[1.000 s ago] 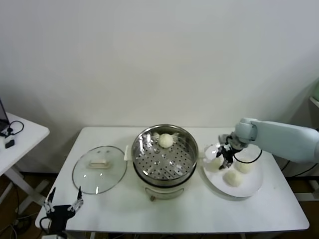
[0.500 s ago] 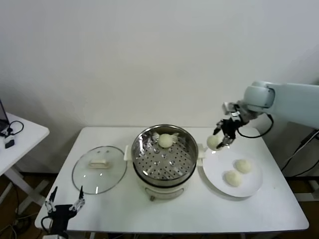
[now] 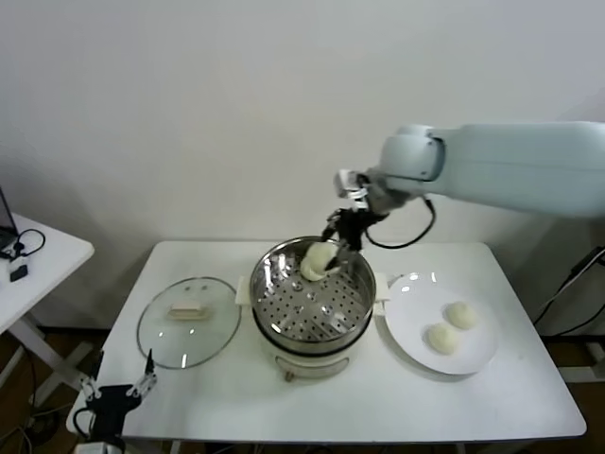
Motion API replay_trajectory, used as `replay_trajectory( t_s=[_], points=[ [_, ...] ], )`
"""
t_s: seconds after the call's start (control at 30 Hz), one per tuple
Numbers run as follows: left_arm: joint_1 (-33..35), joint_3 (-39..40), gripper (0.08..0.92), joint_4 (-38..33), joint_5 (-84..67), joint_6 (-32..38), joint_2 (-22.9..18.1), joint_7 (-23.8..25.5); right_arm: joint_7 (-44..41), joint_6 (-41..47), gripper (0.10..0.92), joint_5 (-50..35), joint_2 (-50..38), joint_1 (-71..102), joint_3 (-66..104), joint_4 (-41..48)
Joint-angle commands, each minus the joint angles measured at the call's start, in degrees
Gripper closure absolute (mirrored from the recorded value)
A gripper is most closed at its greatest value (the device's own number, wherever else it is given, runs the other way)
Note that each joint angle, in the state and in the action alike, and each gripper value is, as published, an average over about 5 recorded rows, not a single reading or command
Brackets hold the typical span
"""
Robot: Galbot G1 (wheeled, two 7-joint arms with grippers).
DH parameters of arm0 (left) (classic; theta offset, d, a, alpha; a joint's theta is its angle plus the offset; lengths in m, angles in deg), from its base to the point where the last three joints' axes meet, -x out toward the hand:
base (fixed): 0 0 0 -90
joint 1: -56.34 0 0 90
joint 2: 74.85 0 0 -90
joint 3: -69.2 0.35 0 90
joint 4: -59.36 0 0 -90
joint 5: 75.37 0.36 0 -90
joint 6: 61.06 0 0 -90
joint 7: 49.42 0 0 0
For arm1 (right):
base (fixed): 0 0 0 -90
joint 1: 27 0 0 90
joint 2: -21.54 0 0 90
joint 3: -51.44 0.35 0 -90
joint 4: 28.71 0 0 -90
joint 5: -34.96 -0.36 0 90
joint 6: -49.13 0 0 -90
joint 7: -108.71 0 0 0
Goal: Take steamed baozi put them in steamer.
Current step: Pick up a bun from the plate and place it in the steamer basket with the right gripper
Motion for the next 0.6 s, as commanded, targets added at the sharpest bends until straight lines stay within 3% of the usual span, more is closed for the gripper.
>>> replay_trajectory(
  t_s=[0.03, 0.6],
  points=[
    [-0.11, -0.19, 0.177, -0.18, -0.28, -0.04, -2.8, 0.06, 3.22, 2.37, 0.414, 2.43, 11.8, 13.0, 5.6, 8.57],
    [-0.19, -0.99, 0.177, 0.67, -0.51, 0.28, -2.8, 0.06, 1.87, 0.81, 0.414, 9.08, 14.46, 20.27, 5.54, 18.7]
  ],
)
